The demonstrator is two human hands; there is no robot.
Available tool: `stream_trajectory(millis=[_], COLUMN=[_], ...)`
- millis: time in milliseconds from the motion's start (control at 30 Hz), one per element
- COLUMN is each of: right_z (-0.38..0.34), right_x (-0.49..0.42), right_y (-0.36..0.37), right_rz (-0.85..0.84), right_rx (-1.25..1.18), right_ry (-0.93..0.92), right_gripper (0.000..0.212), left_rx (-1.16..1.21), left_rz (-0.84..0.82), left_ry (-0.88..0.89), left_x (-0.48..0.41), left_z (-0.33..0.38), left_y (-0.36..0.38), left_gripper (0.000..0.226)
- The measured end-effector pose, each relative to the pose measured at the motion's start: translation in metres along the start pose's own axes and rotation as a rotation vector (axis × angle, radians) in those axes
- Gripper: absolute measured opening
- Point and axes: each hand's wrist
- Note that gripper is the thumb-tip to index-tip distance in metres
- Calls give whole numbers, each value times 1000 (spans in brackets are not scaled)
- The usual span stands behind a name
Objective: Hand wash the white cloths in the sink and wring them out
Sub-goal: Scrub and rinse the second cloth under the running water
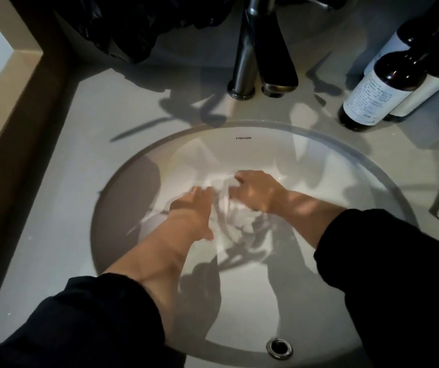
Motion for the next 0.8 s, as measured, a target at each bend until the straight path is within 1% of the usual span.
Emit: stream_trajectory(millis=[33,100,133,167,200,233,267,300,333,367,400,433,467,500,533,567,600,633,700,733,767,800], right_z=[3,14,23,31,41,48,47,47,45,43,37,33,32,32,31,29,22,20,22,22,21,21], right_x=[3,20,31,41,48,51,55,57,59,64,69,72,72,69,63,55,49,40,21,14,11,9], right_y=[-18,-55,-70,-81,-88,-86,-80,-70,-57,-42,-27,-9,7,18,26,32,32,33,32,30,28,26], right_rz=[-63,-207,-275,-282,-241,-171,-68,86,221,265,202,98,-6,-77,-107,-106,-105,-55,16,11,-15,-4], right_rx=[-117,-278,-367,-453,-492,-439,-350,-254,-147,8,166,328,514,676,766,788,773,775,837,847,816,761], right_ry=[67,213,294,362,394,391,379,346,276,175,78,26,-9,-33,-57,-90,-118,-157,-230,-230,-209,-207], right_gripper=[17,17,25,38,49,53,50,44,40,49,63,79,86,87,80,72,63,57,53,50,48,46], left_rx=[12,-17,-28,-14,12,30,45,58,54,23,-17,-35,-32,-17,-12,-8,-15,1,89,125,151,165], left_rz=[-4,-50,-101,-174,-245,-287,-275,-195,-62,86,194,246,236,181,119,75,75,100,145,143,114,59], left_ry=[17,69,106,136,153,146,115,58,-14,-76,-103,-112,-117,-108,-86,-64,-54,-56,-68,-56,-38,-16], left_x=[-1,-1,-1,-2,-3,-4,-5,-6,-7,-7,-8,-10,-10,-9,-9,-8,-7,-6,-2,-2,0,2], left_z=[0,1,3,5,6,8,9,9,8,8,7,7,8,9,12,14,14,14,11,9,8,7], left_y=[-1,-3,-5,-6,-7,-7,-8,-10,-12,-13,-12,-9,-7,-5,1,6,10,13,13,12,10,8], left_gripper=[91,88,83,76,69,62,58,56,53,48,42,38,37,37,37,37,37,36,36,40,48,59])
Point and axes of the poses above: each hand's wrist, its own x-axis away from the middle knuckle, its own y-axis out of the palm, z = x × y, and after that the axes turned 11 degrees about -y, right-handed
